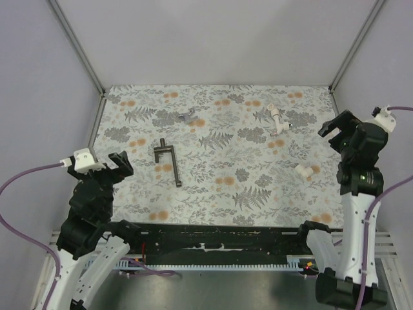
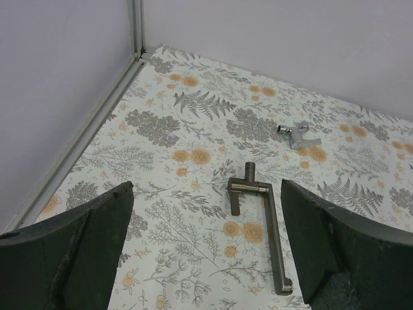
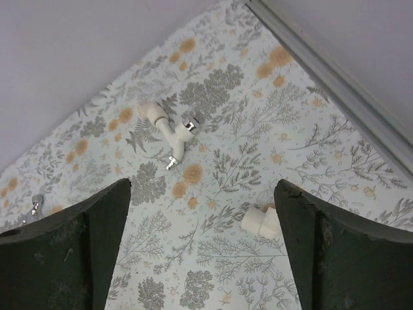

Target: Install the water faucets

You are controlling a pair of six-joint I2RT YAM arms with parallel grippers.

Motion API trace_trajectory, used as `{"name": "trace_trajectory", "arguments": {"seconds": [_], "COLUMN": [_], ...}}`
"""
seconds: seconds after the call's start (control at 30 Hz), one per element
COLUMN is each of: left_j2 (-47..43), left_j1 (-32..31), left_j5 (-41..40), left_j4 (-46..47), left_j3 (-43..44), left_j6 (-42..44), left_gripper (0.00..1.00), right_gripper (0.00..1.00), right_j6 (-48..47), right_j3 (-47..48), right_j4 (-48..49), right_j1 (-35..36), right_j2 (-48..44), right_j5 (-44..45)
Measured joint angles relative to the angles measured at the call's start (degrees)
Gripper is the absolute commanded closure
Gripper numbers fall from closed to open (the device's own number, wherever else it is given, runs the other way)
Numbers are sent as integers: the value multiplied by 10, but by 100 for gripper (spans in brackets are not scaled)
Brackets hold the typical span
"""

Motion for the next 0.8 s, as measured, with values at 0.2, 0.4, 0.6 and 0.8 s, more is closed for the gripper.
{"name": "trace_trajectory", "arguments": {"seconds": [0.2,0.4,0.6,0.8], "left_j2": [-27,-32,-38,-20], "left_j1": [0,0,0,0], "left_j5": [8,30,41,51], "left_j4": [17,15,-1,-46], "left_j3": [-35,-37,-37,-34], "left_j6": [12,12,-1,-47], "left_gripper": [0,0,0,0], "right_gripper": [2,2,2,2], "right_j6": [-27,-59,-108,-140], "right_j3": [4,5,17,17], "right_j4": [-23,-49,-50,-49], "right_j1": [2,48,132,195], "right_j2": [-79,-85,-96,-156], "right_j5": [3,35,88,113]}}
